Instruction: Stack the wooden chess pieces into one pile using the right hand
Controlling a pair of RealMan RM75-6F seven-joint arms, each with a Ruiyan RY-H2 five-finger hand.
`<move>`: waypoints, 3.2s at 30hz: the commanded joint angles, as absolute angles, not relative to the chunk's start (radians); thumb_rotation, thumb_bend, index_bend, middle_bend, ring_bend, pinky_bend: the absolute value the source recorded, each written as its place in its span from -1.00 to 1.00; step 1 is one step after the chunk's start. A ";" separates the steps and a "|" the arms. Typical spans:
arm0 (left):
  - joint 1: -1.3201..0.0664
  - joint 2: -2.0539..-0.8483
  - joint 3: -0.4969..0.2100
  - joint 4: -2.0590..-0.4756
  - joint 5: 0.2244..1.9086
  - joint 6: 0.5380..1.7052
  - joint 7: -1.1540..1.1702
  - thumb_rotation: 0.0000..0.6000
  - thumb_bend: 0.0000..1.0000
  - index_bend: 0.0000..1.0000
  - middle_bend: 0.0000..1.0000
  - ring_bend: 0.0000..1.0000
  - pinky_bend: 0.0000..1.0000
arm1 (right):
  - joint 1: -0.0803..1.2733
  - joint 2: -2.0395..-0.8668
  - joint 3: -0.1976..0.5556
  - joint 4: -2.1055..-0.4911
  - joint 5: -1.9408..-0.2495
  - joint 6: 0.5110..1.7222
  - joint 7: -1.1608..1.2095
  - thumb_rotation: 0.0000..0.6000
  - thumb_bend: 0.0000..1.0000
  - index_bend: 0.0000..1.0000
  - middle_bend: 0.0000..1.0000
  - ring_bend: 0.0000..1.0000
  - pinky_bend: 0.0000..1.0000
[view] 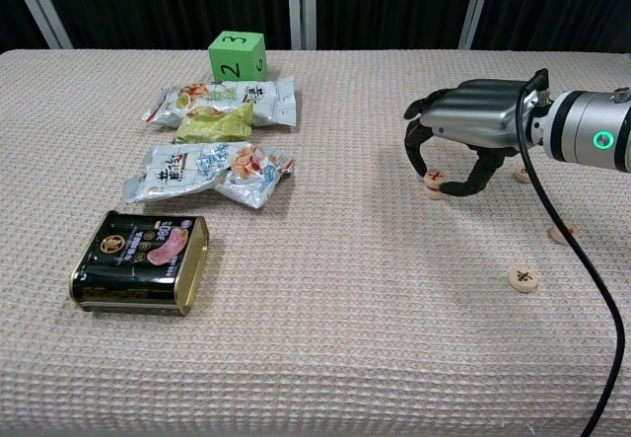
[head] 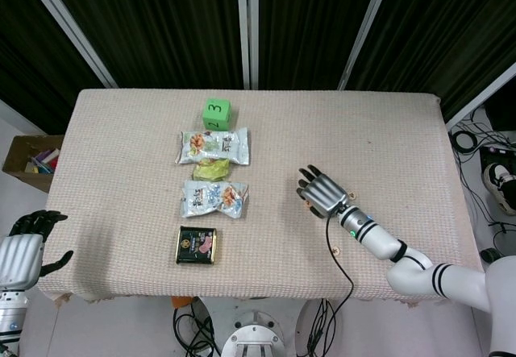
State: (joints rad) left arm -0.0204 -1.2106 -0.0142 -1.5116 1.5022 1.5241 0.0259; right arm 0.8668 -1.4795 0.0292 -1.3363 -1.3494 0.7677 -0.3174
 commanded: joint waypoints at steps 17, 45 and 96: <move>-0.024 -1.208 -0.013 -1.516 1.497 1.511 0.028 1.00 -0.65 -0.46 -0.55 -0.69 -0.62 | 0.846 -1.483 0.024 -1.342 -1.355 0.782 -0.340 1.00 -0.35 -0.19 -0.43 -0.89 -0.79; -0.026 -1.204 -0.011 -1.538 1.512 1.518 0.040 1.00 -0.65 -0.46 -0.55 -0.69 -0.62 | 0.688 -1.396 0.017 -1.317 -1.250 0.885 -0.321 1.00 -0.51 -0.21 -0.45 -0.89 -0.81; -0.015 -1.205 -0.006 -1.541 1.501 1.516 0.042 1.00 -0.65 -0.46 -0.55 -0.69 -0.62 | 0.808 -1.454 0.061 -1.391 -1.413 0.803 -0.367 1.00 -0.35 0.04 -0.35 -0.89 -0.81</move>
State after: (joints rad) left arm -0.0152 -1.2045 -0.0055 -1.5411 1.5011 1.5157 0.0419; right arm 0.8053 -1.4514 0.0622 -1.3935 -1.4152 0.8060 -0.3642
